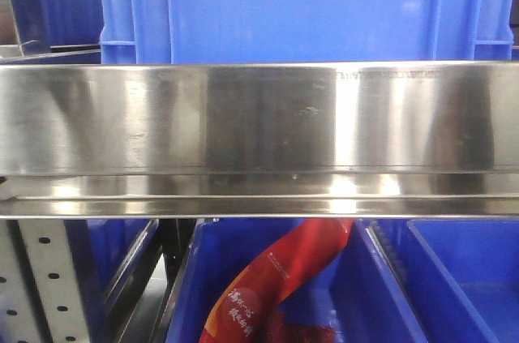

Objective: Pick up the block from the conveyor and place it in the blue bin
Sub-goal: 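Approach the blue bin on the shelf with both held blocks, then open both grippers over the blue bin, dropping both blocks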

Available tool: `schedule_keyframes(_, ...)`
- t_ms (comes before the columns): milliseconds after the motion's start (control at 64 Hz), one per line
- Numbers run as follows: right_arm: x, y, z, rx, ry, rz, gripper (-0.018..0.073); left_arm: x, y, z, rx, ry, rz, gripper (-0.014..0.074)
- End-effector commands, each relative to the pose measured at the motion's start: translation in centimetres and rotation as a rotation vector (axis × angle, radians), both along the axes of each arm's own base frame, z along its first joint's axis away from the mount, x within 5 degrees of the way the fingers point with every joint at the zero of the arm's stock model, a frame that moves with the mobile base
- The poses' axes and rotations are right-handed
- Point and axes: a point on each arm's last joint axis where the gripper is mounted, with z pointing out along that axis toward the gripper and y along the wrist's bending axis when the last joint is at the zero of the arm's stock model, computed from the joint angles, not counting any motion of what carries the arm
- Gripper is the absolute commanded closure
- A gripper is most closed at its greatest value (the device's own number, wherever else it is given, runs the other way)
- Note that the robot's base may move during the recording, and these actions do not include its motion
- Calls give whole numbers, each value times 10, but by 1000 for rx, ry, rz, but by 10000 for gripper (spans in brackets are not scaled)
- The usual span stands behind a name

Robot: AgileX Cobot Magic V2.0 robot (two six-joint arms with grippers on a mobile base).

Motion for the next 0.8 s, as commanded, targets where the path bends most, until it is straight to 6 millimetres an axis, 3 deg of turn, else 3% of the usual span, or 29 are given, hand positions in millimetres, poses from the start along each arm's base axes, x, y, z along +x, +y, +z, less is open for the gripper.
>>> schedule_keyframes(0,0,0,1,-2,-19,-5,721,0,-1,2,-14,-18,-6,707)
schedule_keyframes(532,0,0,2,6,-20,-1,721,2,0,10,-32,-112,1,707)
schedule_keyframes(610,2,0,4,10,-33,-1,721,7,-2,13,-36,-129,-6,707)
schedule_keyframes(782,29,9,31,-2,-4,-1,721,37,-26,39,39,-146,-199,707)
